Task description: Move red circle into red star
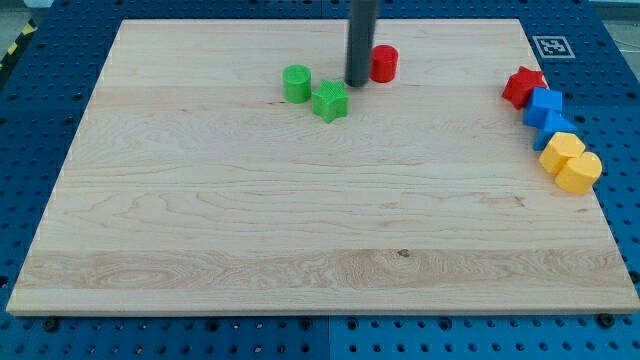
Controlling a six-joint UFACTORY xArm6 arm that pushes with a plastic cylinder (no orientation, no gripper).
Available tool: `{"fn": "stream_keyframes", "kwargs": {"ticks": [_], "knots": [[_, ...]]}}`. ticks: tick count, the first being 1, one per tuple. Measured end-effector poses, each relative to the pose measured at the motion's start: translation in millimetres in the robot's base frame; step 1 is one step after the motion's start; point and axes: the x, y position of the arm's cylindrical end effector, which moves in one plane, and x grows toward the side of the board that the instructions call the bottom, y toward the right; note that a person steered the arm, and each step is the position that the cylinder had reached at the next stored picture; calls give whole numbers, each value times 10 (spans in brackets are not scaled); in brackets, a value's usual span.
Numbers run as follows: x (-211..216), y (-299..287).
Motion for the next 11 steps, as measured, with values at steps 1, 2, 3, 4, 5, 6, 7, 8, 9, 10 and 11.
{"fn": "stream_keyframes", "kwargs": {"ticks": [1, 2, 3, 4, 5, 6, 7, 8, 9, 10, 11], "knots": [[-185, 99], [-191, 768], [-190, 1208], [-132, 1197], [-30, 1209], [-24, 1404], [-23, 1617], [-23, 1770], [-23, 1862], [-23, 1886], [-23, 1906]]}}
